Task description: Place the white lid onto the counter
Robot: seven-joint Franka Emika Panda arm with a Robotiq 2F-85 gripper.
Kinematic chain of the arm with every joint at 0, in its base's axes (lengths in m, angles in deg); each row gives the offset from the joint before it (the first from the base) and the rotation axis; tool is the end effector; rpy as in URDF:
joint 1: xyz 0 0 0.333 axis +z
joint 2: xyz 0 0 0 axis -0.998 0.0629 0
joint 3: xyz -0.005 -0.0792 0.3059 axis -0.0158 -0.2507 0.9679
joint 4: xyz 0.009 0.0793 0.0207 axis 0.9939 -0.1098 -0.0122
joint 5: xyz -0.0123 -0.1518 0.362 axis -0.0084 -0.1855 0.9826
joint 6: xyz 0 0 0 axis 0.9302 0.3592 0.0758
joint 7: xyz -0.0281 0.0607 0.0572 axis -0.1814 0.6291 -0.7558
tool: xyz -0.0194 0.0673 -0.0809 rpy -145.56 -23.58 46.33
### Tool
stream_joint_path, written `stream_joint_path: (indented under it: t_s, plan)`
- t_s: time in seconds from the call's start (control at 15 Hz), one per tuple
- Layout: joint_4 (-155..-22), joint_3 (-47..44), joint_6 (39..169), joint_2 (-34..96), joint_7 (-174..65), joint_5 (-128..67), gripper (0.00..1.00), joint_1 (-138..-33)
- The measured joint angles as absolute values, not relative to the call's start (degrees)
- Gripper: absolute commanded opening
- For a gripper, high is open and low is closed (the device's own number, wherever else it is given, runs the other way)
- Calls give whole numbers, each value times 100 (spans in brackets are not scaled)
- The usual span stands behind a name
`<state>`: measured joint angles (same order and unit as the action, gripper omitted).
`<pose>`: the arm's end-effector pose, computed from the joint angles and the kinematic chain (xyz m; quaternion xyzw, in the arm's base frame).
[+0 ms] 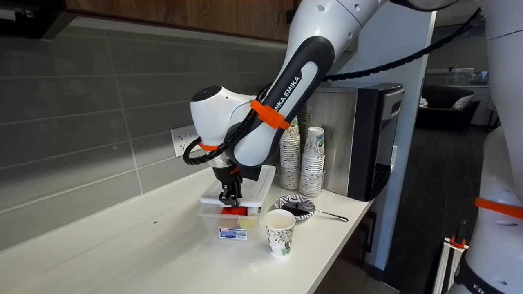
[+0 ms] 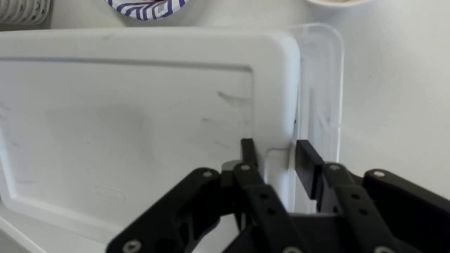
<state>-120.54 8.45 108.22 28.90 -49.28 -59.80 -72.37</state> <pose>0.5305 0.1874 0.2790 0.9423 0.2889 0.0489 0.1620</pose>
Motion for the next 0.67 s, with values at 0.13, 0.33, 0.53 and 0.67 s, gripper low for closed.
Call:
stream_joint_path:
  t_s: [0.13, 0.33, 0.53, 0.67]
  plan:
    - [-12052, 848, 10679, 2801, -4776, -6188, 8, -7131]
    - [-12053, 913, 10344, 2697, -4481, -6592, 8, -6938]
    - [-12058, 1071, 10105, 2670, -4242, -6982, 8, -6774]
    - [-12069, 1208, 10088, 2670, -4204, -7107, 8, -6722]
